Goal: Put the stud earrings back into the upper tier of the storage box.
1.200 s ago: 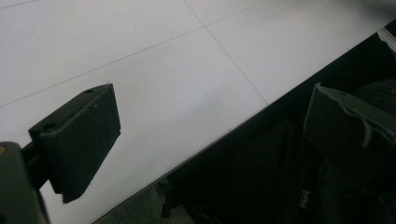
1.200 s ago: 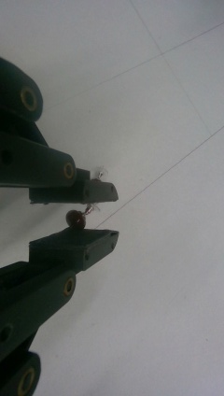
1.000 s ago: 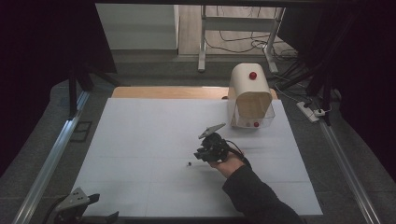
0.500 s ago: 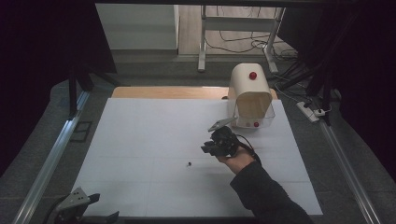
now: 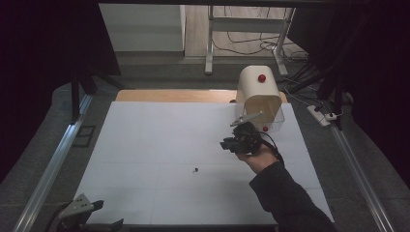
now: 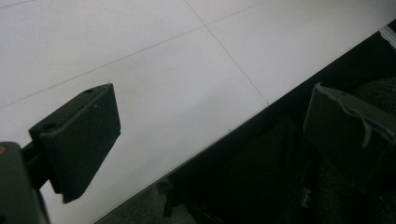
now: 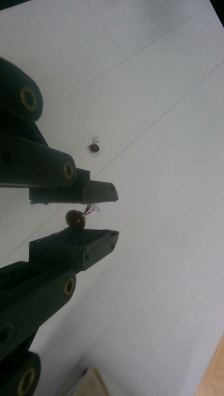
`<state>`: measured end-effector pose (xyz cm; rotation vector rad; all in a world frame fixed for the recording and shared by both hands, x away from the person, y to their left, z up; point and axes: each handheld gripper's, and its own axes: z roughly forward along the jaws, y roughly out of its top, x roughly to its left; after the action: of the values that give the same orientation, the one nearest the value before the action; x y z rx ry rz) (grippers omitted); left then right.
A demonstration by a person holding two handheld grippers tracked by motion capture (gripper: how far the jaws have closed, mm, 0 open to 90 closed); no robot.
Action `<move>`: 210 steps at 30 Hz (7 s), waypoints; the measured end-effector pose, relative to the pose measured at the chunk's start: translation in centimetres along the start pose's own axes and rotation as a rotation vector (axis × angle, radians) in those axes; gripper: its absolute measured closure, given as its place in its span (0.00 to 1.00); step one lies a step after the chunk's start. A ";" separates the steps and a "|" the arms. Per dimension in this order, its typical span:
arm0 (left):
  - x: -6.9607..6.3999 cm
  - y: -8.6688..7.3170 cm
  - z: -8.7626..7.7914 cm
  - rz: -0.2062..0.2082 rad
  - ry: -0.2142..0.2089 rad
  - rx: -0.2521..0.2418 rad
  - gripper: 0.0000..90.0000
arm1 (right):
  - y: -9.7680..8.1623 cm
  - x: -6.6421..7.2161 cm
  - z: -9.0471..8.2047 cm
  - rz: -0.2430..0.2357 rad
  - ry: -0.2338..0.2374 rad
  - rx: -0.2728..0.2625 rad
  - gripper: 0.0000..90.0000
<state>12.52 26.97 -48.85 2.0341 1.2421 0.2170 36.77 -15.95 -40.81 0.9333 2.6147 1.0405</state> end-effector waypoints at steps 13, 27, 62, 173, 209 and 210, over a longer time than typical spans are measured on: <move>0.0 0.0 0.0 0.000 0.000 0.001 0.05 | 0.9 -1.8 -2.8 0.026 -0.063 -0.030 0.83; 0.0 0.1 0.1 -0.001 0.001 0.002 0.05 | 1.4 -4.2 -4.9 0.076 -0.122 -0.062 0.83; 0.0 0.1 0.1 -0.004 0.003 0.004 0.06 | 1.2 -9.4 -5.0 0.184 -0.309 -0.062 0.82; 0.0 0.1 0.1 0.001 0.001 0.012 0.06 | -4.0 4.0 6.4 -0.103 0.012 0.041 0.00; 0.0 0.1 0.1 0.000 0.001 0.015 0.06 | -3.0 6.2 12.9 -0.233 0.065 0.161 0.44; 0.0 0.1 0.2 0.000 0.000 0.015 0.06 | -3.0 6.2 12.9 -0.237 0.067 0.158 0.47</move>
<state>12.65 26.87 -48.90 2.0472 1.2470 0.2082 35.21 -6.60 -52.02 0.6058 2.8101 0.8303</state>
